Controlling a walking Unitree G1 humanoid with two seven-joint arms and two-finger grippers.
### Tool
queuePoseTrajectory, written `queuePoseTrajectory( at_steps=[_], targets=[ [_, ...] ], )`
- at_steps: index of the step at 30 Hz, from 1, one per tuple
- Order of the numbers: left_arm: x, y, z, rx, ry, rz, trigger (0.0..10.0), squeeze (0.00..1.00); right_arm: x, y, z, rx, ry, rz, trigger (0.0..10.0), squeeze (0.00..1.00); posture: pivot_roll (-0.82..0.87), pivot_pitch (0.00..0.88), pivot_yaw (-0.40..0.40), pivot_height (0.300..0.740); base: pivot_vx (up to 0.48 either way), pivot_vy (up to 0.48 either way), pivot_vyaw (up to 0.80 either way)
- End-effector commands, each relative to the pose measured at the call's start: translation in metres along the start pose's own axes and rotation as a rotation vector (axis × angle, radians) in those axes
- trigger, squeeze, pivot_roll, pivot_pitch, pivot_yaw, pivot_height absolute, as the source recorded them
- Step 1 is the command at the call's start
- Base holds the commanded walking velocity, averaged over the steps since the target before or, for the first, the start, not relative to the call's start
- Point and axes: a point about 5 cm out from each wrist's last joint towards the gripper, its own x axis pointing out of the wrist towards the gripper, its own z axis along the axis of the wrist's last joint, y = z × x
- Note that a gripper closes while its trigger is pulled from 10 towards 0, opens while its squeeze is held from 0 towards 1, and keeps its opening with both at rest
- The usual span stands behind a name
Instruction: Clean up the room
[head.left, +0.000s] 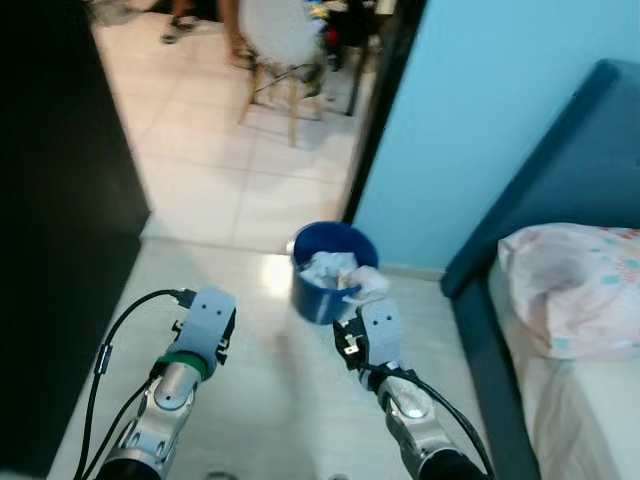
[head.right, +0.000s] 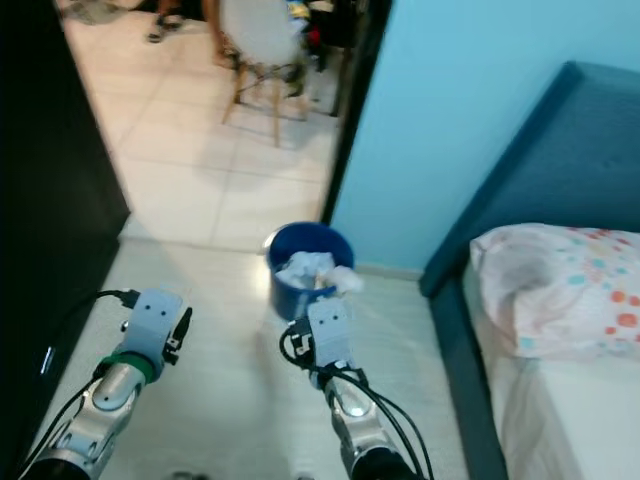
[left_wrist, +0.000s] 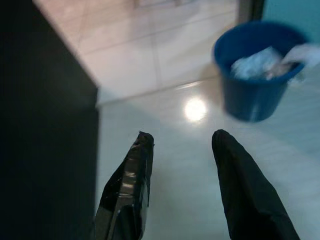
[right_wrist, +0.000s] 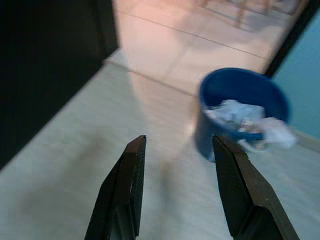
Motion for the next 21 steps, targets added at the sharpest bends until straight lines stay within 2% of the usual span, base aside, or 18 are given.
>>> queuePoseTrajectory(
  at_steps=[1,12,21],
  targets=[
    [-0.0024,-0.0081,-0.0054,0.007,0.016,-0.026,10.0,0.0,-0.0069,-0.0051,-0.0104,0.0,0.041,-0.017,10.0,0.0,0.07,0.015,-0.015,0.74,-0.428,0.0,0.0],
    [-0.0018,-0.0082,-0.0062,0.008,0.018,-0.023,10.0,0.0,-0.0067,-0.0058,-0.0109,-0.001,0.049,-0.018,10.0,0.0,0.08,0.016,-0.016,0.74,-0.406,0.0,0.0],
    [-0.0006,-0.0089,-0.009,-0.006,0.047,-0.02,10.0,0.0,-0.0066,-0.0072,-0.0124,0.014,0.064,-0.026,10.0,0.0,0.07,0.012,-0.018,0.74,0.0,0.0,-0.7]
  ],
)
